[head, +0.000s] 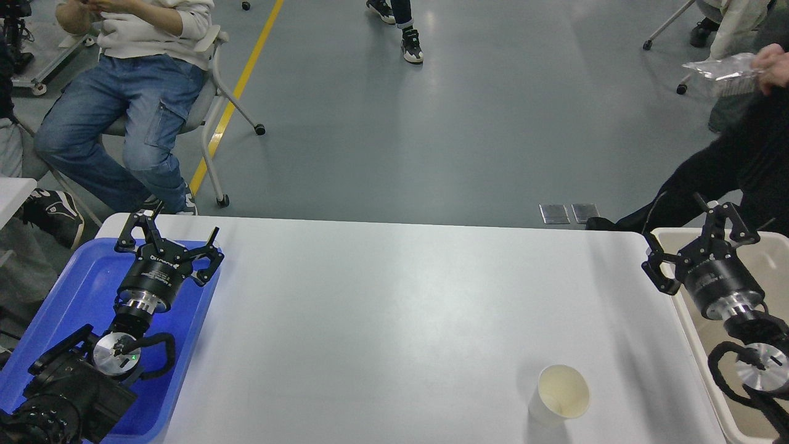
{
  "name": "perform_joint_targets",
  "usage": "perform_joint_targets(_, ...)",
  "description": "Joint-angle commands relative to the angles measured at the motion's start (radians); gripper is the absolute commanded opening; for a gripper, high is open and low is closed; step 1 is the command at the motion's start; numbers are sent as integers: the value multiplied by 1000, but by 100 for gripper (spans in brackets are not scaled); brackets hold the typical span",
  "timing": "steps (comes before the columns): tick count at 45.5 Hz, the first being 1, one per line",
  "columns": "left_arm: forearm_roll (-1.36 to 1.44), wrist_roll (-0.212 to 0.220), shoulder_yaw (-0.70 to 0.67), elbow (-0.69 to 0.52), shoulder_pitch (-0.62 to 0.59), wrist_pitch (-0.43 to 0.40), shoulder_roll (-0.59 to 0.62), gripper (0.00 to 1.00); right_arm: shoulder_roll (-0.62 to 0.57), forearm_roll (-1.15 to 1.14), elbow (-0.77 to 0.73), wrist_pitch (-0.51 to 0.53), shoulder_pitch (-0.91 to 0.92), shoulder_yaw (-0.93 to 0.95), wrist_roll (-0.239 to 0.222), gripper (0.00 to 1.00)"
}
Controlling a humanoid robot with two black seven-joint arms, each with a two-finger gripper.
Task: Tidy desktop
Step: 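Swing the right gripper out and lower it toward the white paper cup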
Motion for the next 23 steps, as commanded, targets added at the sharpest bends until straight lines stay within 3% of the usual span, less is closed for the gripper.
perform_joint_targets(1,0,0,0,0,0,0,0,100,-135,-16,88,-18,31,-95,-10,100)
perform_joint_targets(23,0,0,0,0,0,0,0,100,-346,-356,395,-35,32,-125,-3,100)
